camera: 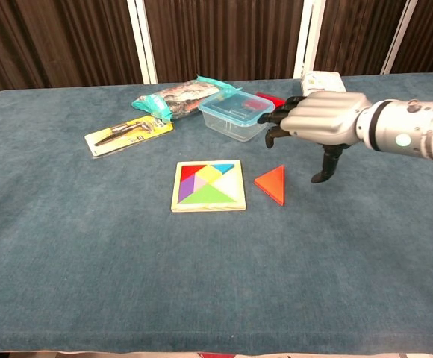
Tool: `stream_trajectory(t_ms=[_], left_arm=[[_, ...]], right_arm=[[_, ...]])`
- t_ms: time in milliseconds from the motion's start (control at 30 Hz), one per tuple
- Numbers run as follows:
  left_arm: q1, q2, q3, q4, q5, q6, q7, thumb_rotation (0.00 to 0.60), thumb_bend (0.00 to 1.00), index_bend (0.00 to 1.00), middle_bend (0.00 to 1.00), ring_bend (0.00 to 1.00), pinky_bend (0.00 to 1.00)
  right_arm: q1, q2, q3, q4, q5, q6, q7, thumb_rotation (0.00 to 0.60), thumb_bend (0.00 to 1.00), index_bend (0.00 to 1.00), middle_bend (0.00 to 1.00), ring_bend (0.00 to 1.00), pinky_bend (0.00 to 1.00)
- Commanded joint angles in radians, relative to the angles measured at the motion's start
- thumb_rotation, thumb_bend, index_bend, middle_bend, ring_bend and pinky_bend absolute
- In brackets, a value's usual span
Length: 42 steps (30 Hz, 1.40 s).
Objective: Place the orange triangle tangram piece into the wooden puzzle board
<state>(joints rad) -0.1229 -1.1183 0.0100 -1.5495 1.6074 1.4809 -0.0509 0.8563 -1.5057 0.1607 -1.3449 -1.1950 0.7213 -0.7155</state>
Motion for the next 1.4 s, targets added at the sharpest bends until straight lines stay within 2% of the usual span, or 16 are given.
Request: stream_trajectory(t_ms=[33, 567, 700, 1100, 1400], left_arm=[[-0.002, 0.0, 0.0, -0.001, 0.0, -0.002, -0.002, 0.6, 0.46, 0.0, 0.0, 0.0, 0.12], [-0.002, 0.007, 0.0, -0.004, -0.007, -0.005, -0.015, 0.6, 0.46, 0.0, 0.0, 0.01, 0.13], [-0.002, 0.008, 0.001, -0.003, -0.006, -0.005, -0.018, 0.6, 0.46, 0.0, 0.0, 0.01, 0.13], [-0.002, 0.012, 0.002, -0.005, -0.006, -0.004, -0.028, 0.6, 0.46, 0.0, 0.0, 0.01, 0.13], [-0.001, 0.013, 0.004, -0.003, -0.004, -0.004, -0.03, 0.6, 0.46, 0.0, 0.0, 0.01, 0.13]], right_arm=[[0.018, -0.018, -0.003, 0.013, 0.019, -0.007, -0.008, 0.6, 0.36, 0.37, 0.0, 0.0, 0.0], [0.078, -0.093, -0.045, 0.076, 0.112, -0.008, -0.062, 0.6, 0.37, 0.41, 0.0, 0.0, 0.0], [0.09, -0.104, -0.053, 0.085, 0.128, -0.01, -0.068, 0.6, 0.4, 0.42, 0.0, 0.0, 0.0], [0.112, -0.126, -0.081, 0.105, 0.164, 0.0, -0.084, 0.6, 0.41, 0.45, 0.0, 0.0, 0.0], [0.123, -0.136, -0.093, 0.113, 0.19, 0.01, -0.097, 0.6, 0.42, 0.53, 0.0, 0.0, 0.0]])
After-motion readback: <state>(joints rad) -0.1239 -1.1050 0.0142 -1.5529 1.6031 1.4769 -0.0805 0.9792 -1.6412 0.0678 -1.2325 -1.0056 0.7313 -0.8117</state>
